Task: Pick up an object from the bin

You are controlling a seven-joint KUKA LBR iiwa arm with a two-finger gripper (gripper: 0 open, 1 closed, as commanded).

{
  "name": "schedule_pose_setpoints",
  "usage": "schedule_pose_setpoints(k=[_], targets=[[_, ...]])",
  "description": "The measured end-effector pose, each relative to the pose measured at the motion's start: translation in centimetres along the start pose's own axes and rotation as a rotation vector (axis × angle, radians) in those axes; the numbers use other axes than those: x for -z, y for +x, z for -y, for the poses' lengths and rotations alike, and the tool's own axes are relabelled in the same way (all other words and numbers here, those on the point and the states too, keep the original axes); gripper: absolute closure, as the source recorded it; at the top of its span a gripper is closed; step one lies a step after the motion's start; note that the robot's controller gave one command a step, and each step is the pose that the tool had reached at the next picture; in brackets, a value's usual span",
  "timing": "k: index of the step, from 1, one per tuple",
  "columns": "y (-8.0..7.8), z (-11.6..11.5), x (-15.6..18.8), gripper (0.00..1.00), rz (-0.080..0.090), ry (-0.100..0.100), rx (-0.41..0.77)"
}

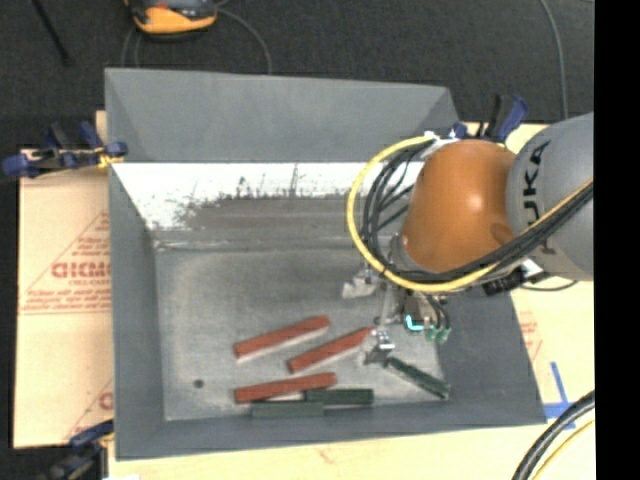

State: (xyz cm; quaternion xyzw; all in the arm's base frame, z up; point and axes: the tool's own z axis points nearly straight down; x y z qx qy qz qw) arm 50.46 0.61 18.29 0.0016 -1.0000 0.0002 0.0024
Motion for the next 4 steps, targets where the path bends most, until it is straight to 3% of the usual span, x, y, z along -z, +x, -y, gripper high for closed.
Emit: schedule_pose_setpoints(k=[1,2,3,4], targets=[[-0.2,0.0,0.4,0.00,0.008,0.000,0.000],[-0.9,-1.8,-2.8,0.00,0.016,0.003,0.131],[-0.5,-3.4,-6.3,0.00,0.003,0.001,0.374],[-5.5,-6.5,-8.3,0.00,0.013,0.001,0.383]])
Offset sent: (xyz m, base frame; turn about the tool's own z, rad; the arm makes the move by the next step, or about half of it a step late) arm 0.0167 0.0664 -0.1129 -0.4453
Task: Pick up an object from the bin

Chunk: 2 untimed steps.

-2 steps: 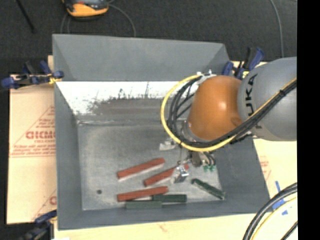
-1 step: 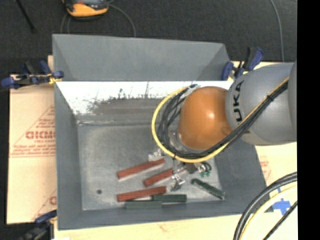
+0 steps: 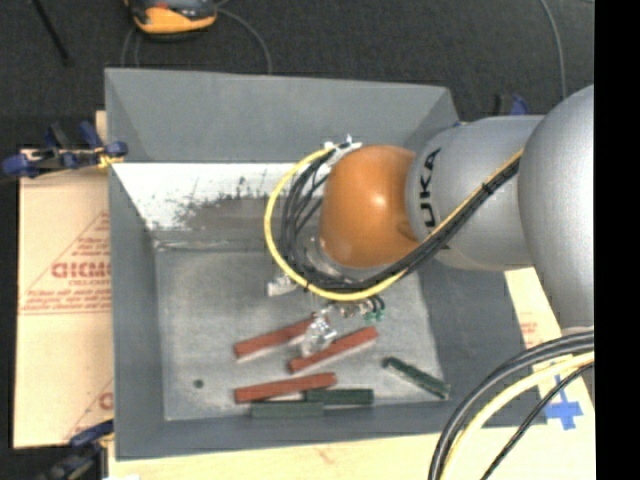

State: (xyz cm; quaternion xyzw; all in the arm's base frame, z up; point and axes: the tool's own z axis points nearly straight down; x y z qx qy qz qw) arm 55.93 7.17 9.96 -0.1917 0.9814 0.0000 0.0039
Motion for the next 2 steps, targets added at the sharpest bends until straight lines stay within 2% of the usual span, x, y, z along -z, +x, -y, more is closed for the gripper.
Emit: schedule_pose_setpoints(k=[1,2], targets=[[0.6,0.9,-0.2,0.00,0.010,-0.009,0.098],[1.7,4.9,-3.0,1.00,0.073,-0.026,0.157]])
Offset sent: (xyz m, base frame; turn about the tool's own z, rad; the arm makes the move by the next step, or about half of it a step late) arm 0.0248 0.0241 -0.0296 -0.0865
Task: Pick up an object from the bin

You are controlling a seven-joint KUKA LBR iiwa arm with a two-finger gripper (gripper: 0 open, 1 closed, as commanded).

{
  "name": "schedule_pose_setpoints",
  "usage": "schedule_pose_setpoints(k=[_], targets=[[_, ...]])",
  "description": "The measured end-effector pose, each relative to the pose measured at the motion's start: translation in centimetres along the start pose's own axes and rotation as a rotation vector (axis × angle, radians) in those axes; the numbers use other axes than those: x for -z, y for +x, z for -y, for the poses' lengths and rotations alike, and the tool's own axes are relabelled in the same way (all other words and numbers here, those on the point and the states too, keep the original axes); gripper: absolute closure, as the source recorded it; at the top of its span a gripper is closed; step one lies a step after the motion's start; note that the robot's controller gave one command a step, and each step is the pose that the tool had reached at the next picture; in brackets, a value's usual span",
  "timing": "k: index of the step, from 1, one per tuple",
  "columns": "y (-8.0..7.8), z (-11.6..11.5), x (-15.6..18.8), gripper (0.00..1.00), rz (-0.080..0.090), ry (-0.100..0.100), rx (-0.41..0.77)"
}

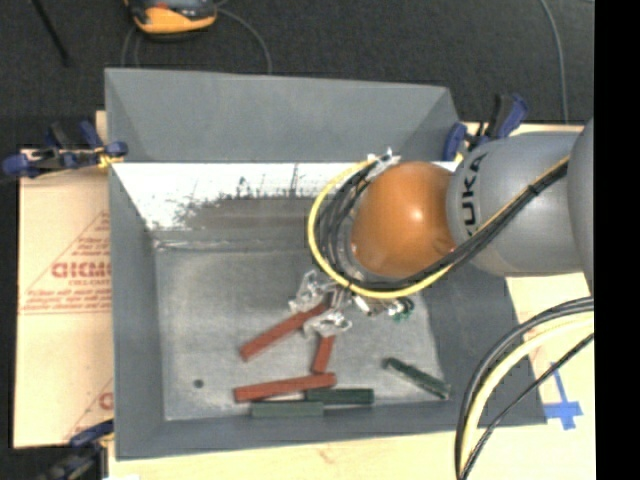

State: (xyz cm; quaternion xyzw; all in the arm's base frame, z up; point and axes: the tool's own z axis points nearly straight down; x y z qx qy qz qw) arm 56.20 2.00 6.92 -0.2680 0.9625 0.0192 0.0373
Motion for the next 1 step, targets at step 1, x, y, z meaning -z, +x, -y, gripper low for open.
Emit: schedule_pose_setpoints(k=[1], targets=[[0.13,0.37,-0.19,1.00,0.005,-0.004,0.002]])
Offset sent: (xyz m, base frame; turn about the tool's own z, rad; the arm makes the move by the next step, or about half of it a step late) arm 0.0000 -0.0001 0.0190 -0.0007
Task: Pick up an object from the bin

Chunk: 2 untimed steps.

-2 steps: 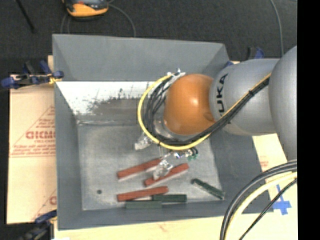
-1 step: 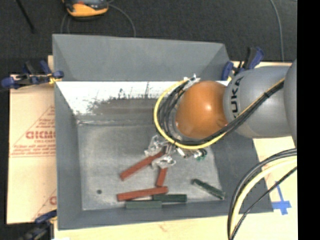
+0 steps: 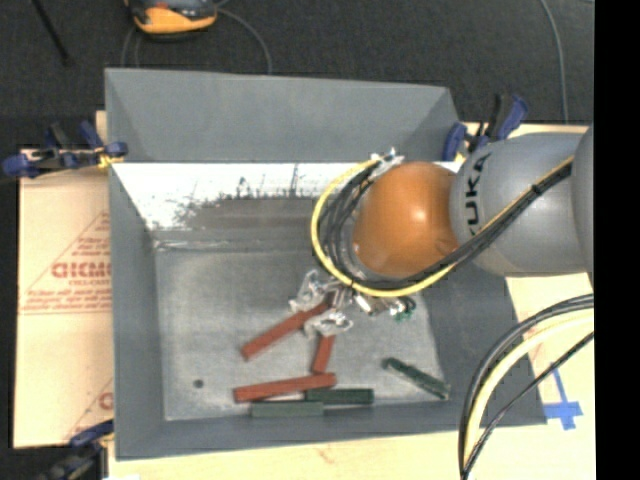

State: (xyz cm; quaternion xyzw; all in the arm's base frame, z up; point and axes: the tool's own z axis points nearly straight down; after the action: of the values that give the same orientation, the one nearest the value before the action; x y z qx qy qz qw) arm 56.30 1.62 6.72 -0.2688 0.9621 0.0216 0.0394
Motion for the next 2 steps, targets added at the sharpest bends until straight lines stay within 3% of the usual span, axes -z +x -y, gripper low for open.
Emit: schedule_pose_setpoints(k=[1,2], targets=[[0.06,0.23,0.00,1.00,0.003,-0.002,0.000],[0.39,0.31,0.56,1.00,0.005,0.009,0.006]])
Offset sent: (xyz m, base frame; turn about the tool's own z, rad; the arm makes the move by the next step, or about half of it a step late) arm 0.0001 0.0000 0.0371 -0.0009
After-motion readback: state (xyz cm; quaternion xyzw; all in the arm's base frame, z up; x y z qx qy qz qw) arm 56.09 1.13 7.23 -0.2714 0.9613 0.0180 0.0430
